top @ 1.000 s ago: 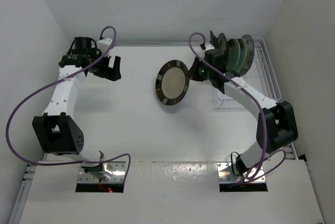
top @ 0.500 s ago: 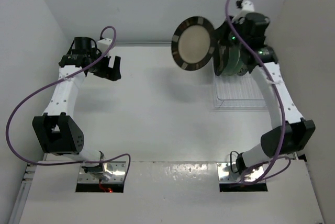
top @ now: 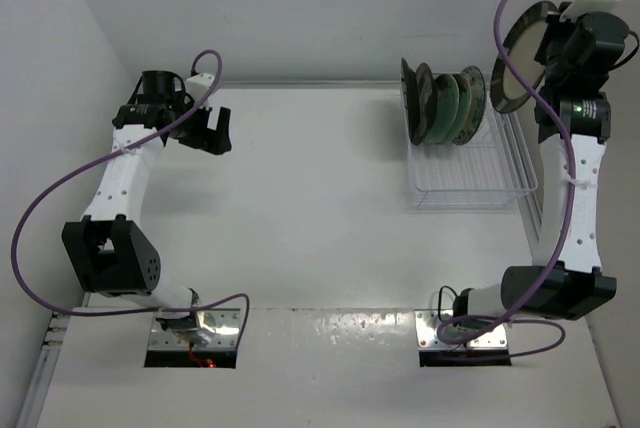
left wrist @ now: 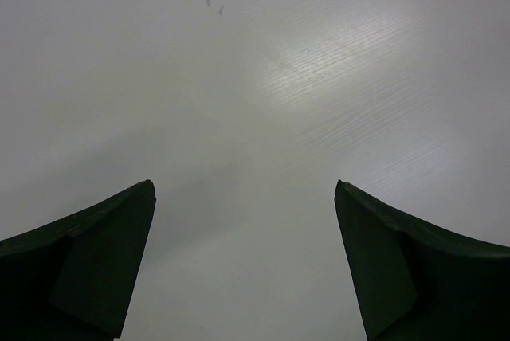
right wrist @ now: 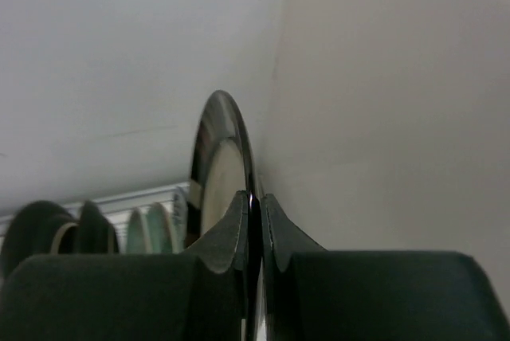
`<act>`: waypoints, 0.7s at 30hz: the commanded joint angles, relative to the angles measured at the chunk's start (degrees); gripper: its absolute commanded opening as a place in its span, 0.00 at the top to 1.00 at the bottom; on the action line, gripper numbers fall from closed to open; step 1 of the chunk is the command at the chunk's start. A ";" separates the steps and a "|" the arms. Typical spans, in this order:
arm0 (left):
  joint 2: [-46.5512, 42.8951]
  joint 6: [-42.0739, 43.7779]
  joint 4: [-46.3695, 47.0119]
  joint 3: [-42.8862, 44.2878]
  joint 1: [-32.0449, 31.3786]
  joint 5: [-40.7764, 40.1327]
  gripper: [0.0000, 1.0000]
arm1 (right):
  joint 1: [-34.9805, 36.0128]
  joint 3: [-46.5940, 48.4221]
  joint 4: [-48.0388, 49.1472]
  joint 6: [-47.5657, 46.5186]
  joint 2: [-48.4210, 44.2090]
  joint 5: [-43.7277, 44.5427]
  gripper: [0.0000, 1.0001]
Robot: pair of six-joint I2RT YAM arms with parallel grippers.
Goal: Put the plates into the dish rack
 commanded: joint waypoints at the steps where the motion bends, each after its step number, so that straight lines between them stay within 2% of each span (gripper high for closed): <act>1: 1.03 0.28 0.51 0.90 0.38 0.34 0.00 | 0.83 1.08 14.67 -10.65 -1.28 4.19 1.00; 9: 2.09 0.28 0.51 0.90 0.91 -0.80 0.00 | 0.83 -9.18 22.83 -17.95 1.09 2.34 1.00; 13: 3.15 0.28 0.51 0.90 1.43 -1.33 0.00 | -0.66 -8.68 26.01 -16.12 3.64 4.89 1.00; 18: 4.20 0.28 0.51 0.90 1.43 -1.33 0.00 | -1.81 -5.60 25.05 -16.11 5.84 2.00 1.00; 21: 5.25 0.28 0.51 1.42 1.43 -1.94 0.00 | -1.72 -7.61 26.79 -17.07 6.89 2.69 1.00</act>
